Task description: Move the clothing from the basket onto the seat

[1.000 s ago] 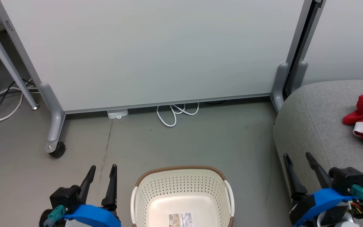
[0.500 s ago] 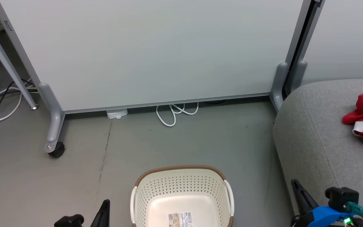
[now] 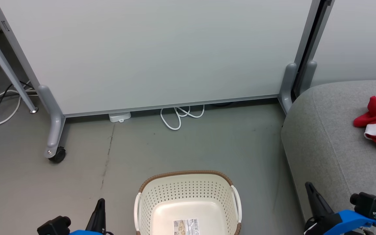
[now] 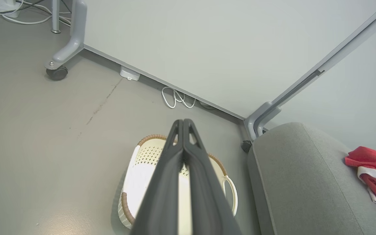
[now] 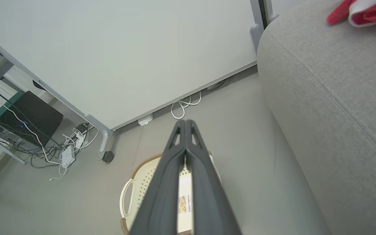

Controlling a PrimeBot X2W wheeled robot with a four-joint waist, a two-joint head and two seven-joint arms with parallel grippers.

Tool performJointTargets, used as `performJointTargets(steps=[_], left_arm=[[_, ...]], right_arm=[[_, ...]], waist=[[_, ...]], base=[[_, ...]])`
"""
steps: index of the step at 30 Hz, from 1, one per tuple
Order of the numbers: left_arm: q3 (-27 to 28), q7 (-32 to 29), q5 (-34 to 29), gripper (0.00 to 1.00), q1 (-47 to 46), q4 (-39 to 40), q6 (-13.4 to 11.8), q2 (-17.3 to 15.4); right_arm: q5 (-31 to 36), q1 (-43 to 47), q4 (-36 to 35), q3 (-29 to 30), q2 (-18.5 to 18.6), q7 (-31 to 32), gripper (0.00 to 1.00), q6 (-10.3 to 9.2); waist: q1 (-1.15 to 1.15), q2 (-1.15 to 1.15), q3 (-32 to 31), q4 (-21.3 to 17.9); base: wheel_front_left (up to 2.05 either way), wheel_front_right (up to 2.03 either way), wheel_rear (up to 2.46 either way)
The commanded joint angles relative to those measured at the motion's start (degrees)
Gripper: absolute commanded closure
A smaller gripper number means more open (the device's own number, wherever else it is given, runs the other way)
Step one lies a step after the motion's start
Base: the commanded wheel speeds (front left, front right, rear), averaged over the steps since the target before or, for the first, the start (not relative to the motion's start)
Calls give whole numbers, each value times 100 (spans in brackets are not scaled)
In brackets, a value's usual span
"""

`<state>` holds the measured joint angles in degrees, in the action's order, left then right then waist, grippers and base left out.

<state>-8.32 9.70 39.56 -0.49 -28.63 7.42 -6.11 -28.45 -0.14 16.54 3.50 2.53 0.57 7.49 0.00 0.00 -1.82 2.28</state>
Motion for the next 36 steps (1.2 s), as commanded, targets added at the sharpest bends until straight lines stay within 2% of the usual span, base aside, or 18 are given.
performJointTargets(steps=[1, 36], left_arm=[[82, -50, 207, 100, -202, 139, 2, -3], [723, -758, 2474, 100, -398, 743, 5, 143]], right_arm=[[-264, -202, -109, 22, 18, 42, 100, 0], [-3004, -409, -187, 152, 32, 287, 100, 0]], waist=[[0, 0, 3, -3], [0, 0, 68, -78]], base=[[0, 0, 0], [0, 0, 0]])
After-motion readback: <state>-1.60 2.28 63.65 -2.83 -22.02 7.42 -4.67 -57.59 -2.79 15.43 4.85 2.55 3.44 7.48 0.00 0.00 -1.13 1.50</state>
